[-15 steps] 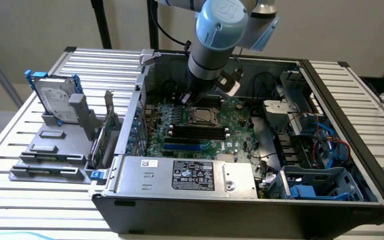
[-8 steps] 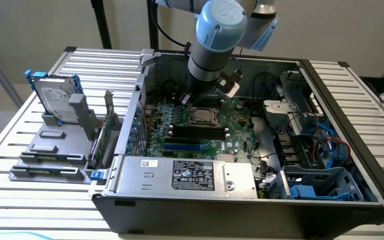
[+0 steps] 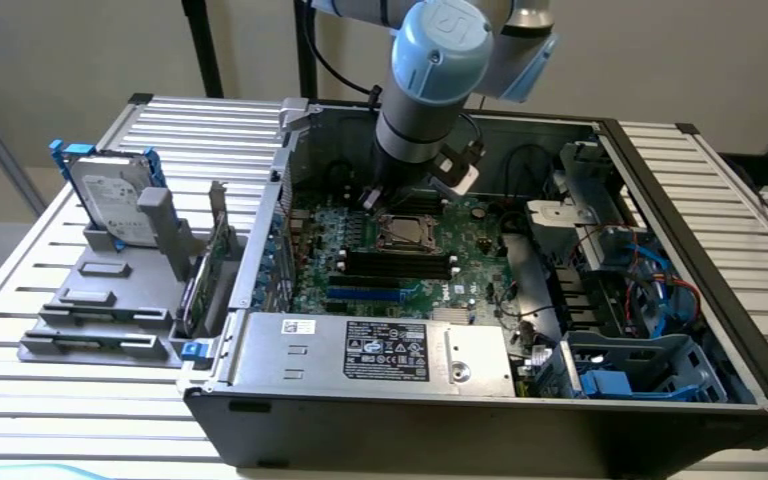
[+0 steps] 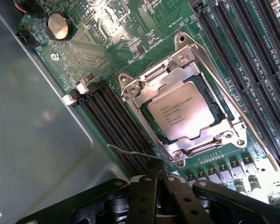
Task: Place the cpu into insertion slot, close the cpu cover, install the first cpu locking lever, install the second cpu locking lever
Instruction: 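Install the first cpu locking lever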
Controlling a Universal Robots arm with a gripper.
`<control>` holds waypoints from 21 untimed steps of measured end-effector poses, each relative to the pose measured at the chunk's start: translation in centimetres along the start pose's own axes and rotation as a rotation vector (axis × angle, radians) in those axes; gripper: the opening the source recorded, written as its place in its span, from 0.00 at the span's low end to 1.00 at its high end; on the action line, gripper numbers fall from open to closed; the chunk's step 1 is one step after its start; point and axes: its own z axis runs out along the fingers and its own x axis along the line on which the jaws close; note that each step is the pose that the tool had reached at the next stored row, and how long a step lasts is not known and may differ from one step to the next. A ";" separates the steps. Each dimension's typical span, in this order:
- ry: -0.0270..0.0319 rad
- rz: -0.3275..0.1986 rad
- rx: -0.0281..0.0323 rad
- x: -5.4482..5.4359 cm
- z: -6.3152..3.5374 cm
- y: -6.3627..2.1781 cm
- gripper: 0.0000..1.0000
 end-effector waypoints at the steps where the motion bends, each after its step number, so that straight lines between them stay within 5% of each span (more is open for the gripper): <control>1: -0.0011 0.000 -0.0007 0.0 0.01 0.03 0.11; 21: -0.0165 0.002 -0.0114 1.1 0.10 1.56 0.11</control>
